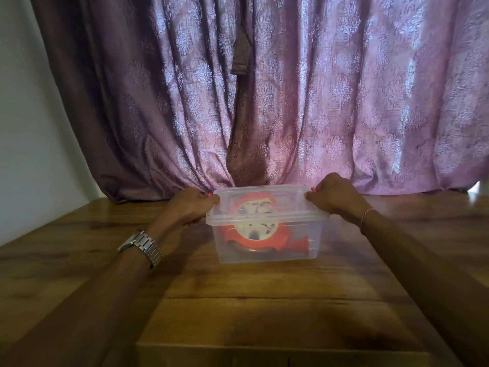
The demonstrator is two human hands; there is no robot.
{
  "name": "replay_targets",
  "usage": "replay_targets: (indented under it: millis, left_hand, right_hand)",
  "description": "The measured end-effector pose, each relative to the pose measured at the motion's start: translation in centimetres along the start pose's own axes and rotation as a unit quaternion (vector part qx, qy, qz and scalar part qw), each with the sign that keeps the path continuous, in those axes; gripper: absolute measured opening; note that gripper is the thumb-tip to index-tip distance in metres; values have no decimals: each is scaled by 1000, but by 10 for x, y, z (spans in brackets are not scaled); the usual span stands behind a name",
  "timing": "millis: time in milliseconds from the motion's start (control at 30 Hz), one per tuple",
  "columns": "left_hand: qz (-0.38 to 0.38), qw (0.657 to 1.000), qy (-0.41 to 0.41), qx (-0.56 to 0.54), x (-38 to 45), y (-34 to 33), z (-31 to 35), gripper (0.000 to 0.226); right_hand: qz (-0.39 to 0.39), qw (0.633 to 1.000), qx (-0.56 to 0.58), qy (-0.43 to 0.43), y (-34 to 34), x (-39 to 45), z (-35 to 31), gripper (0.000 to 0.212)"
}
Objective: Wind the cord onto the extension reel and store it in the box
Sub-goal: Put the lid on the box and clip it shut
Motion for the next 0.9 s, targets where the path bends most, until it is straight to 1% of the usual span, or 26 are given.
replay_targets:
  millis: [33,133,233,267,333,400,467,533,600,700,800,900]
  left_hand:
    - [3,1000,10,-10,-3,3,-2,48]
    - [32,998,42,-32,-13,24,-21,47]
    - [68,994,76,-50,-25,59,-46,35]
    - [84,991,88,-48,-28,72,-54,35]
    - [118,985,123,-24,-38,105,-75,44]
    - [135,980,145,-22,-52,134,-92,45]
    - [157,977,144,-31,-70,159,-106,46]
    - [196,971,136,-11,-89,188,-118,51]
    - [233,963,134,10,-104,217,-130,55]
    - [280,949,135,43,-120,256,-150,58]
    - [321,930,171,61,-138,286,-170,56]
    - [359,906,211,72,-153,316,-187,55]
  right_hand:
    - [2,1000,13,2,-3,2,-4,27]
    - [-12,998,40,37,-20,11,-28,29]
    - [-22,994,75,75,-46,19,-71,27]
    - [-26,993,84,79,-53,22,-85,26]
    - [-35,988,107,107,-70,26,-124,22]
    - [-45,983,103,146,-85,24,-165,19]
    - [-48,978,94,181,-101,24,-201,23]
    - [-53,971,118,203,-120,22,-241,25]
    - [-69,961,137,232,-140,17,-282,23]
    - [-124,941,158,273,-165,6,-339,21]
    - [-159,919,197,301,-188,-4,-389,24]
    - [-168,902,234,322,-211,-16,-437,15]
Point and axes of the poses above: each hand's wrist, its own x-axis towards the middle knuckle, its own y-axis out of the back of the hand, z = x × y, the point moved 5 cm from there along x, towards the middle knuckle, and after that the axes turned 14 degrees about -x, right-handed, at the moved point
